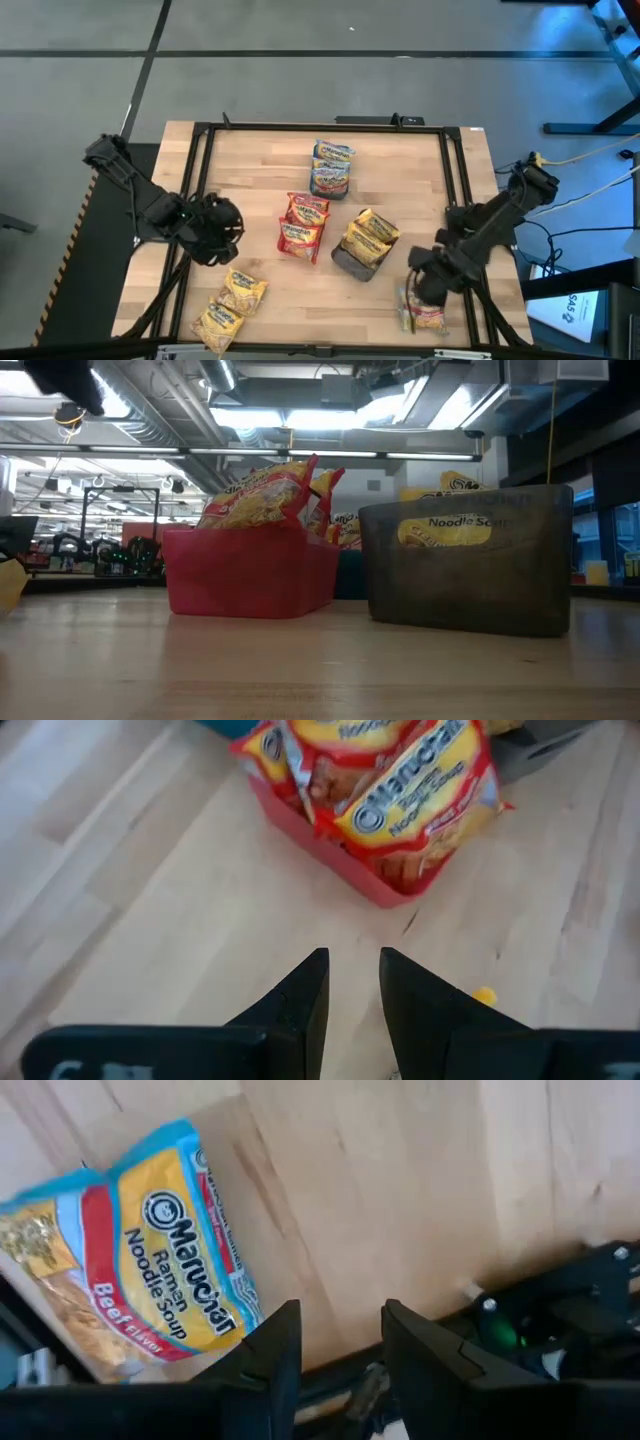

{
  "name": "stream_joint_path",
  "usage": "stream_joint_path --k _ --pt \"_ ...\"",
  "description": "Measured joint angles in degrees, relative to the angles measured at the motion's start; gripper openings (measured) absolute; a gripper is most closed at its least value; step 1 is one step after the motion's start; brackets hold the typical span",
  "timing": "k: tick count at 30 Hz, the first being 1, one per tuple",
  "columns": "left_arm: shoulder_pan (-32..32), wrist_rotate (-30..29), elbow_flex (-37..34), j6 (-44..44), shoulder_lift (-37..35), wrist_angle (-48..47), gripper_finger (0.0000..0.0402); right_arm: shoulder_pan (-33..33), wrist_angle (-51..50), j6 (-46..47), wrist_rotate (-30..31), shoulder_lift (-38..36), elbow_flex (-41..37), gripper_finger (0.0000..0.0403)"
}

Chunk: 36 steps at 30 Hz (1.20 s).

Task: Sort Maruchan noodles
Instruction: Put the yellow bag into the black bin

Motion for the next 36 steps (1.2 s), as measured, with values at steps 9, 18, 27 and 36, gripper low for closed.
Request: stream_joint_path --k 9,18,27,36 --pt "-0.87 5.99 -6.95 -4.82 1.25 4.19 0.0086 9.45 12.62 11.76 1.61 -0.02 -5.49 0.0137" --pt "-1.62 17.08 -17.41 -6.01 1.99 27.32 0.0086 10.71 17.83 13.11 6.36 -0.02 -6.88 0.0137" --pt "-1.7 26.63 -24.26 -12.41 3.08 34.87 0.0086 10.67 17.72 13.44 7.16 -0.02 -6.88 0.0137" --pt "-3.76 27.2 -26.73 -23.27 3.06 34.83 0.0087 10.67 17.94 16.14 7.16 -0.02 -6.86 0.0137"
